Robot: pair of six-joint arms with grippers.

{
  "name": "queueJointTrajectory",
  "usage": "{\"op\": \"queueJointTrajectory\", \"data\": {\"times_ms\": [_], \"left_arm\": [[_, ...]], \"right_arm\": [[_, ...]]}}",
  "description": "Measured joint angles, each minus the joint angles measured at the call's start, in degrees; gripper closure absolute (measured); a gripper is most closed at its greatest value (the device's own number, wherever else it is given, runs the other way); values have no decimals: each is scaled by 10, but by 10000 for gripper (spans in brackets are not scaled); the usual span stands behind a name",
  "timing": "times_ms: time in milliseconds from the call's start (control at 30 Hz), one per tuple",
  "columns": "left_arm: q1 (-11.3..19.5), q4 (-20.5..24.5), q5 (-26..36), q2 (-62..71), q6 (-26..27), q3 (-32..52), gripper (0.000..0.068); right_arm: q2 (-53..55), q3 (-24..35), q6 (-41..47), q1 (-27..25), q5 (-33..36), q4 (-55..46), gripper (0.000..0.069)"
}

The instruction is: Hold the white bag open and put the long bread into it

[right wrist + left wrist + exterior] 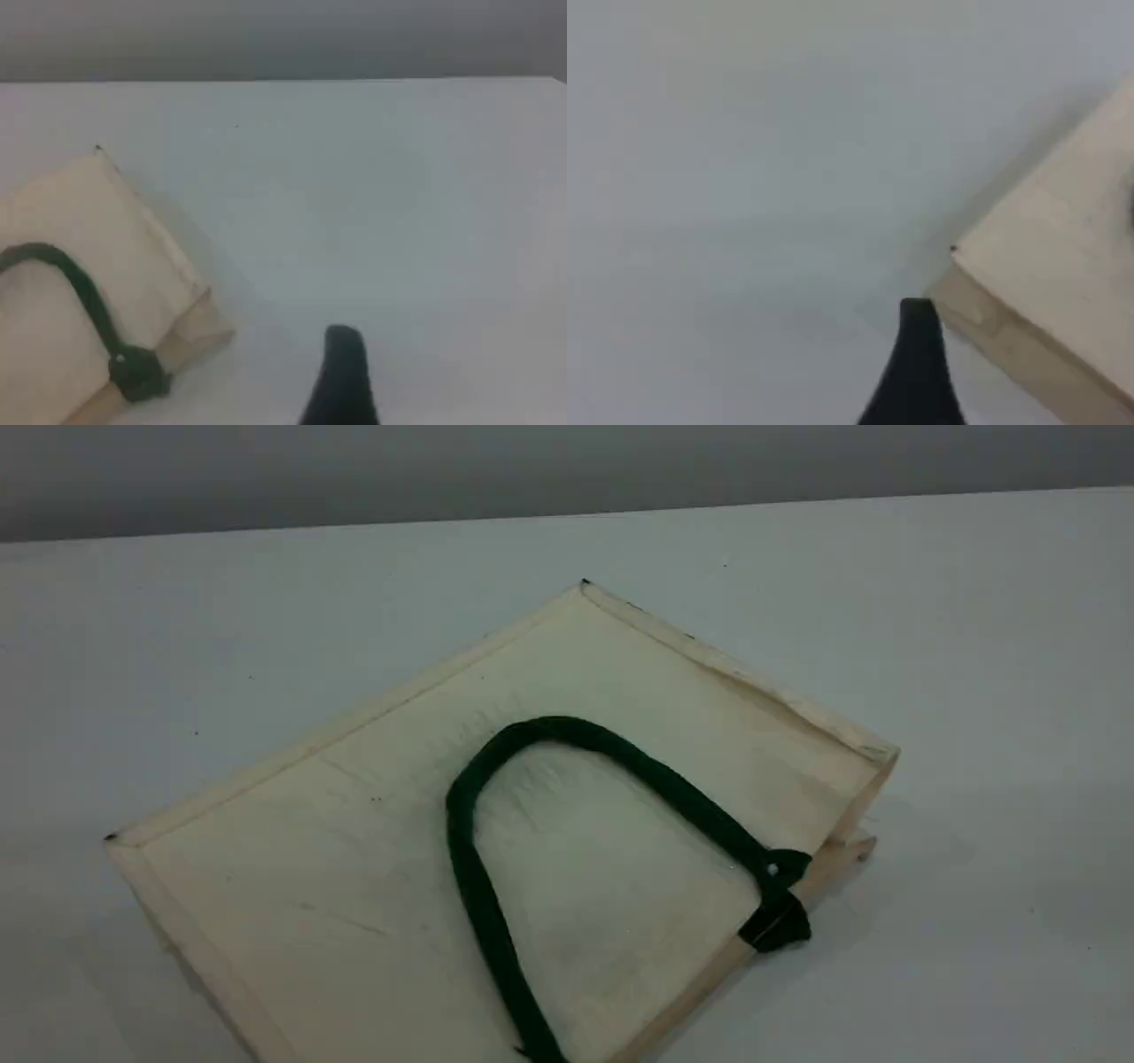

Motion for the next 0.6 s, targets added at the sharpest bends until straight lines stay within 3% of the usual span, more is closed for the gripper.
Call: {"op": "queueJointTrajectory", "data": {"times_ms": [167, 333, 600], "left_arm": [[-2, 0, 0, -12, 0, 0, 150], [-30, -1, 0, -12, 0, 0, 150], [-30, -1, 0, -11, 0, 0, 150]], "right_arm": [[0, 0, 0, 1, 0, 0, 160], [0, 0, 0, 1, -1, 0, 160], [0, 0, 0, 0, -1, 0, 160]]}}
